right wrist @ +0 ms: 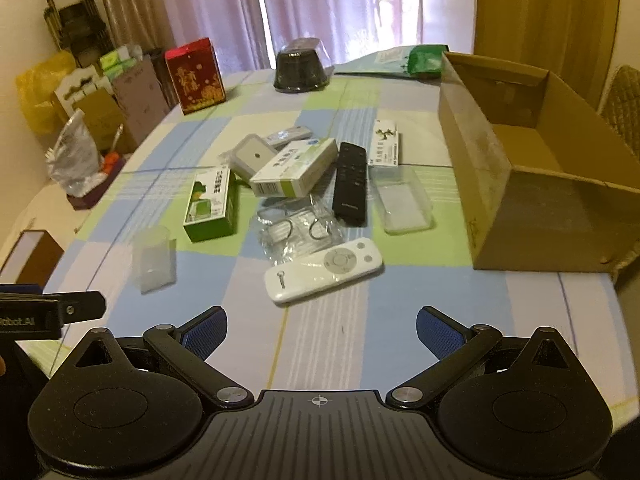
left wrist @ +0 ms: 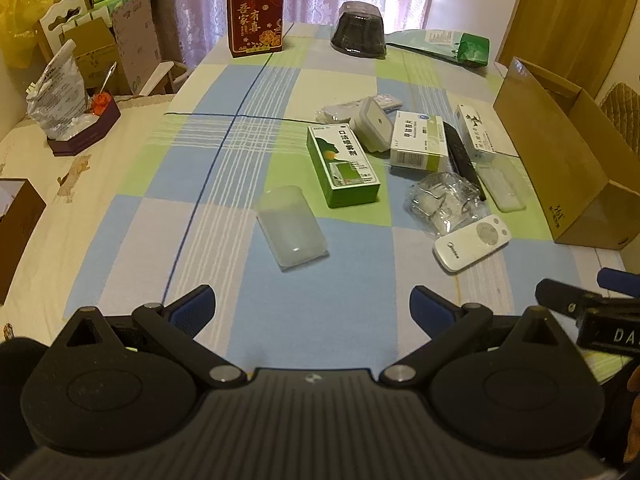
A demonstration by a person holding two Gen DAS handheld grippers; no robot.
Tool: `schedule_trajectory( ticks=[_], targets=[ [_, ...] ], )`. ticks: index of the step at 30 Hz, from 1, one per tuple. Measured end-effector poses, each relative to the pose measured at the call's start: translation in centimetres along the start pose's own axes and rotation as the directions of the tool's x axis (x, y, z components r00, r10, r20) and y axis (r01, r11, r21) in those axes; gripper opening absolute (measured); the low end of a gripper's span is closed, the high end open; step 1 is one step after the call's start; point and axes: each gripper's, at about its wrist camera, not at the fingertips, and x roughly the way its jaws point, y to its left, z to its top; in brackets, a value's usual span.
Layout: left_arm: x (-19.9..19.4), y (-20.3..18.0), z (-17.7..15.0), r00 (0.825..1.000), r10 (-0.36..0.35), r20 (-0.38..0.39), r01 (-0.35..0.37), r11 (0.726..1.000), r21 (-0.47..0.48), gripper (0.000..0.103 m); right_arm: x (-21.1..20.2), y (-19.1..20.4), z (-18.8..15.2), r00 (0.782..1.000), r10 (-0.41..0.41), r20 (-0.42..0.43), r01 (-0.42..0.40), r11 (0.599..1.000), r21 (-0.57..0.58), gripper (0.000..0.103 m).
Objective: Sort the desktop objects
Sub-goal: 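Move the left tool toward the clear cup while the right tool approaches the white remote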
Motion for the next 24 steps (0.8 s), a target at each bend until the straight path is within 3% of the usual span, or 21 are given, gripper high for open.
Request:
schedule_trajectory(
  ticks=[5, 11, 19, 24],
  targets=[
    [1.4, 0.7, 0.4, 1.000, 0.017, -0.005, -0.017, 0.999, 0.029, 0.102, 2.4, -0.7, 0.0, 1.000, 0.002, -0.029, -0.003, 0.999, -0.041, 0.103],
    [3.3, 1.2, 1.2, 0.999, 0.038, -0.004, -0.038, 0.998, 0.043, 0.102, 6.2, -1.3, 0.5, 0.997, 0.009, -0.078, -0.002, 0.996, 0.094, 0.103],
    [5.2, 2.8, 1.9, 0.999, 0.045, -0.025, -0.045, 0.999, -0.017, 0.102, 11.9, -0.6, 2.1, 0.989, -0.128, -0.080, 0.144, 0.961, 0.237, 0.103],
    [5.9, 3.6, 1.9, 0.999, 0.034, -0.033, -0.036, 0.998, -0.045, 0.102, 14.2, -0.8, 2.6, 0.973, -0.210, -0.099, 0.228, 0.947, 0.226, 0.103]
  ],
)
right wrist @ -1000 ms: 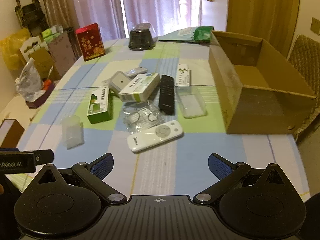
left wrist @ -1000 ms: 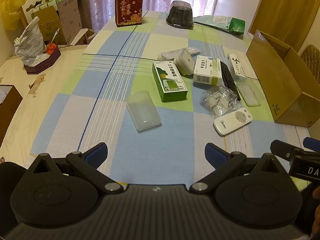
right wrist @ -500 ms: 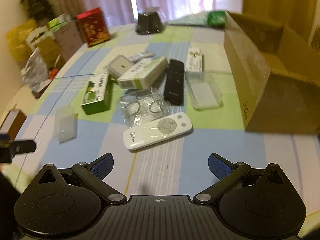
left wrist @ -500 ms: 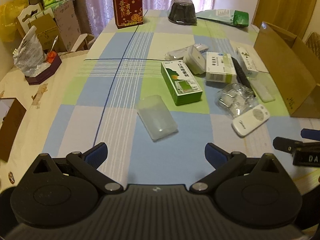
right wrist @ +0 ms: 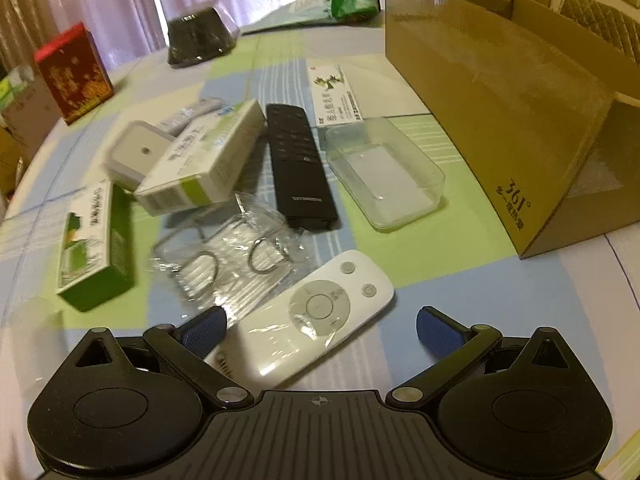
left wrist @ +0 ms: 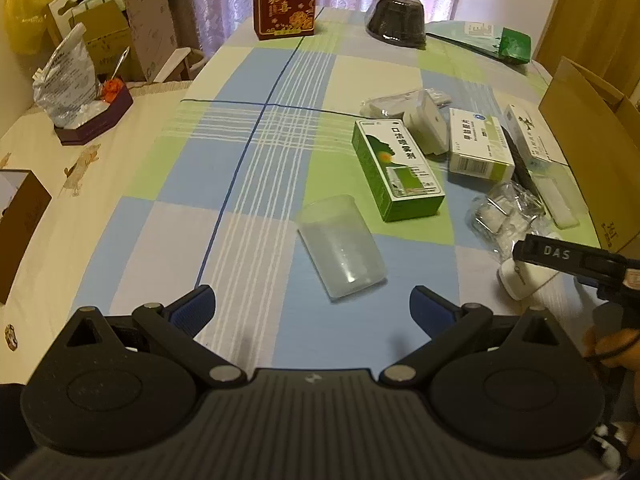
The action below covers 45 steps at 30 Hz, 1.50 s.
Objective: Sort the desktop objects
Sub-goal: 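Move the left tool toward the clear cup while the right tool approaches the white remote, then grasp the clear plastic cup with the left tool while the right tool grasps the white remote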
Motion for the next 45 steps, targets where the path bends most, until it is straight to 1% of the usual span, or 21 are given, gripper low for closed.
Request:
schedule_trajectory(
  ticks=[2, 5, 8, 10, 11, 15, 16, 17, 18, 19, 20, 23, 24, 25, 27, 29, 34, 36, 38, 40, 45],
  targets=[
    [0.3, 0.3, 0.1, 1.000, -0.007, 0.000, 0.007, 1.000, -0.007, 0.102, 0.5, 0.1, 0.1, 1.000, -0.011, -0.015, 0.010, 0.999, -0.036, 0.103],
    [0.8, 0.4, 0.2, 1.000, -0.017, 0.003, 0.017, 1.000, -0.004, 0.102, 0.2, -0.2, -0.5, 0.999, -0.014, -0.052, 0.007, 0.991, -0.135, 0.103],
    [1.3, 0.6, 0.3, 1.000, -0.024, 0.007, 0.024, 1.000, 0.005, 0.102, -1.1, -1.4, -1.8, 0.999, -0.028, -0.037, 0.019, 0.975, -0.221, 0.103],
    [1.7, 0.7, 0.4, 1.000, -0.024, 0.007, 0.024, 1.000, 0.008, 0.102, -1.5, -2.1, -2.4, 1.000, -0.016, -0.015, 0.011, 0.969, -0.246, 0.102],
    [1.9, 0.7, 0.5, 1.000, -0.023, 0.008, 0.023, 1.000, 0.012, 0.102, -1.7, -2.3, -2.7, 1.000, -0.005, -0.005, 0.004, 0.966, -0.258, 0.096],
    [2.4, 0.8, 0.8, 1.000, -0.008, 0.011, 0.007, 1.000, 0.018, 0.102, -1.5, -1.8, -2.7, 0.999, 0.040, 0.025, -0.031, 0.955, -0.296, 0.094],
    [2.4, 0.8, 0.9, 1.000, -0.007, 0.014, 0.007, 1.000, 0.015, 0.102, -1.3, -1.7, -2.6, 0.999, 0.045, 0.020, -0.038, 0.959, -0.280, 0.090],
    [2.5, 0.8, 0.9, 1.000, -0.007, 0.018, 0.007, 1.000, 0.015, 0.102, -1.2, -1.7, -2.4, 0.999, 0.052, 0.016, -0.047, 0.963, -0.265, 0.079],
    [2.5, 0.8, 1.0, 1.000, -0.006, 0.023, 0.006, 1.000, 0.017, 0.102, -1.4, -1.5, -2.3, 0.998, 0.063, 0.013, -0.057, 0.964, -0.260, 0.073],
    [2.6, 0.8, 1.0, 1.000, -0.005, 0.027, 0.004, 1.000, 0.018, 0.102, -1.6, -1.1, -2.3, 0.998, 0.067, 0.015, -0.060, 0.960, -0.272, 0.060],
    [2.8, 0.7, 1.1, 1.000, -0.005, 0.028, 0.004, 1.000, 0.019, 0.101, -1.9, -0.7, -2.4, 0.997, 0.073, 0.015, -0.065, 0.956, -0.285, 0.053],
    [3.5, 0.5, 1.3, 1.000, -0.008, 0.021, 0.007, 1.000, 0.019, 0.100, -2.3, -0.6, -2.6, 0.997, 0.081, 0.009, -0.075, 0.958, -0.278, 0.045],
    [3.7, 0.4, 1.4, 1.000, -0.009, 0.020, 0.009, 1.000, 0.021, 0.099, -2.4, -0.7, -2.6, 0.996, 0.088, 0.008, -0.083, 0.955, -0.286, 0.044],
    [4.0, 0.3, 1.4, 1.000, -0.010, 0.018, 0.010, 1.000, 0.024, 0.095, -2.6, -0.8, -2.6, 0.995, 0.095, 0.006, -0.089, 0.951, -0.297, 0.042],
    [4.6, 0.0, 1.5, 1.000, -0.017, 0.013, 0.017, 1.000, 0.023, 0.090, -2.8, -0.8, -2.8, 0.995, 0.100, 0.004, -0.093, 0.941, -0.324, 0.041],
    [5.4, -0.2, 1.7, 1.000, -0.023, 0.006, 0.023, 1.000, 0.013, 0.080, -2.9, -1.0, -3.1, 0.994, 0.108, 0.006, -0.099, 0.935, -0.341, 0.041],
    [7.5, -1.4, 1.9, 1.000, -0.009, -0.011, 0.009, 1.000, 0.022, 0.077, -2.7, -1.4, -3.2, 0.992, 0.128, 0.006, -0.118, 0.930, -0.347, 0.042],
    [8.0, -1.6, 1.9, 1.000, -0.002, -0.017, 0.003, 1.000, 0.025, 0.071, -2.7, -1.5, -3.2, 0.991, 0.136, 0.006, -0.126, 0.931, -0.344, 0.042],
    [8.1, -1.7, 1.8, 1.000, -0.001, -0.019, 0.001, 1.000, 0.028, 0.058, -2.7, -1.6, -3.2, 0.990, 0.140, 0.006, -0.129, 0.930, -0.344, 0.042],
    [8.0, -1.7, 1.8, 1.000, 0.001, -0.014, 0.000, 0.999, 0.036, 0.052, -2.7, -1.7, -3.1, 0.990, 0.142, 0.007, -0.132, 0.932, -0.337, 0.042],
    [7.6, -1.6, 1.4, 1.000, -0.028, -0.003, 0.028, 0.998, 0.055, 0.051, -2.8, -1.8, -3.1, 0.990, 0.141, 0.010, -0.130, 0.939, -0.319, 0.042]
  ],
)
